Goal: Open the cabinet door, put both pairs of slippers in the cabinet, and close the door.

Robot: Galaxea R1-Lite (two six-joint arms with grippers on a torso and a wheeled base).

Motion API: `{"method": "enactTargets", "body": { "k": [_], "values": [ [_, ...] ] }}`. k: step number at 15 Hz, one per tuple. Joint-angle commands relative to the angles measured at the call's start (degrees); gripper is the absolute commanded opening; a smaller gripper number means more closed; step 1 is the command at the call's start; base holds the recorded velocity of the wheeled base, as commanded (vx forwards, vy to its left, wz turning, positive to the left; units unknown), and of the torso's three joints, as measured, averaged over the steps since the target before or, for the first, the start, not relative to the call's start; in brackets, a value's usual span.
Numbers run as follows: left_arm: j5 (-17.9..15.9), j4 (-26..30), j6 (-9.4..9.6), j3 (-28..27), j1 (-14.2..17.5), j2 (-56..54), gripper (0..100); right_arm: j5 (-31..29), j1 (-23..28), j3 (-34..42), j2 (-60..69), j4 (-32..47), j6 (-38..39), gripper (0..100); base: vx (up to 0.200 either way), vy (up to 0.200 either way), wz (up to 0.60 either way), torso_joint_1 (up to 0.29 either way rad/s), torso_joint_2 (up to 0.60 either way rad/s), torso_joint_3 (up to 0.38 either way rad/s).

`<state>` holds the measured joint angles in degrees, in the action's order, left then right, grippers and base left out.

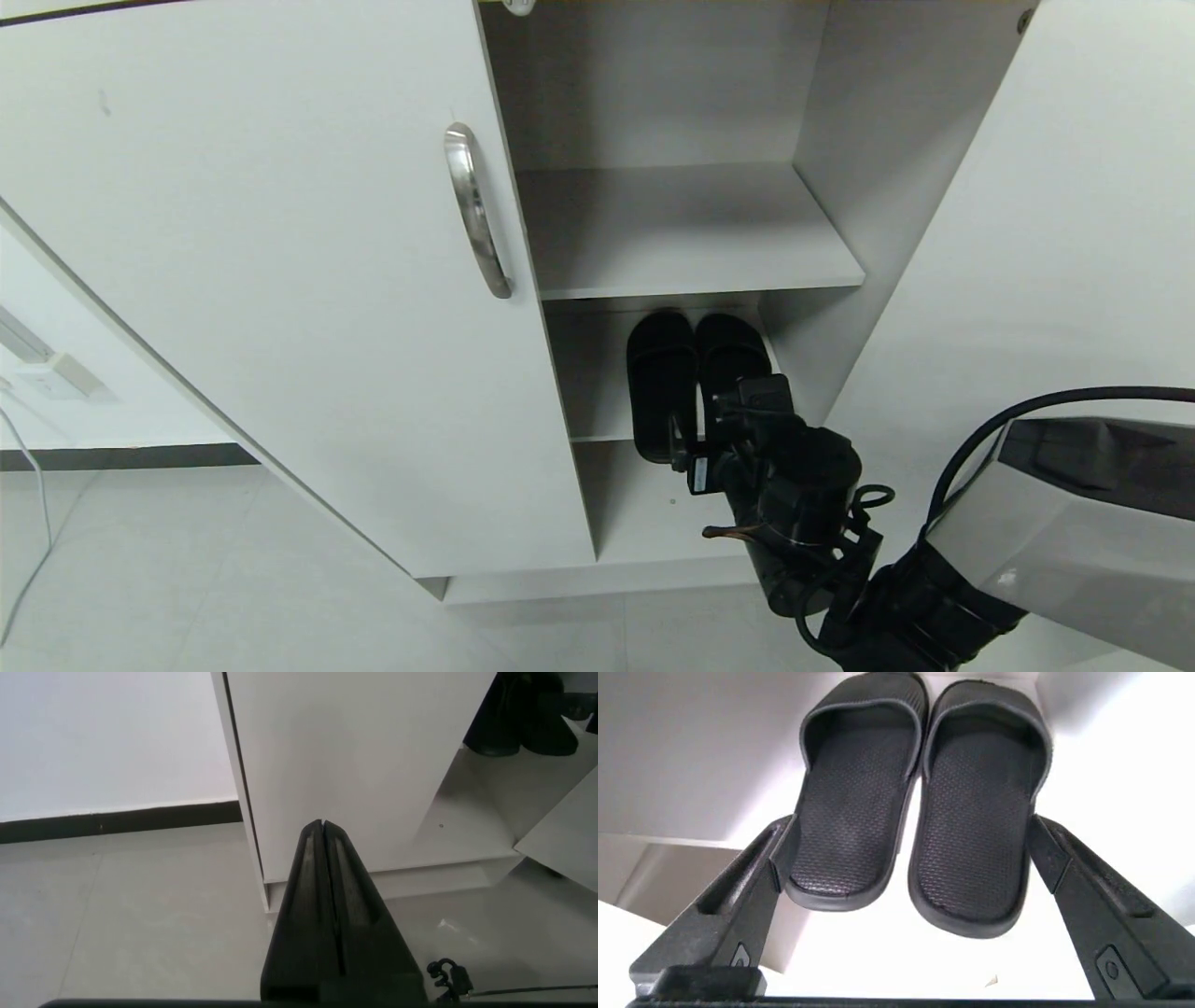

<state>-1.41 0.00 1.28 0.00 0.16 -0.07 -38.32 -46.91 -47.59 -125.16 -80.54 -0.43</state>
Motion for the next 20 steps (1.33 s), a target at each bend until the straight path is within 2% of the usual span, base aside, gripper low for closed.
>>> {"method": "enactTargets", "body": {
  "k": [1,3,20],
  "values": [
    [0.0,0.0,-0.05,0.0,0.0,0.1,0,0.0,0.0,0.2,0.4,0.0,0.0,100,-0.2,0.0,0.0,-0.002,0.0,0.002],
    [0.0,0.0,-0.05,0.0,0.0,0.1,0,0.0,-0.1,0.3,0.4,-0.1,0.0,100,-0.2,0.0,0.0,0.002,0.0,0.002],
    [0.1,0.0,-0.4,0.0,0.0,0.1,0,0.0,0.0,1.7,0.7,-0.6,-0.4,100,0.0,0.0,0.0,0.001,0.0,0.006]
  ]
}}
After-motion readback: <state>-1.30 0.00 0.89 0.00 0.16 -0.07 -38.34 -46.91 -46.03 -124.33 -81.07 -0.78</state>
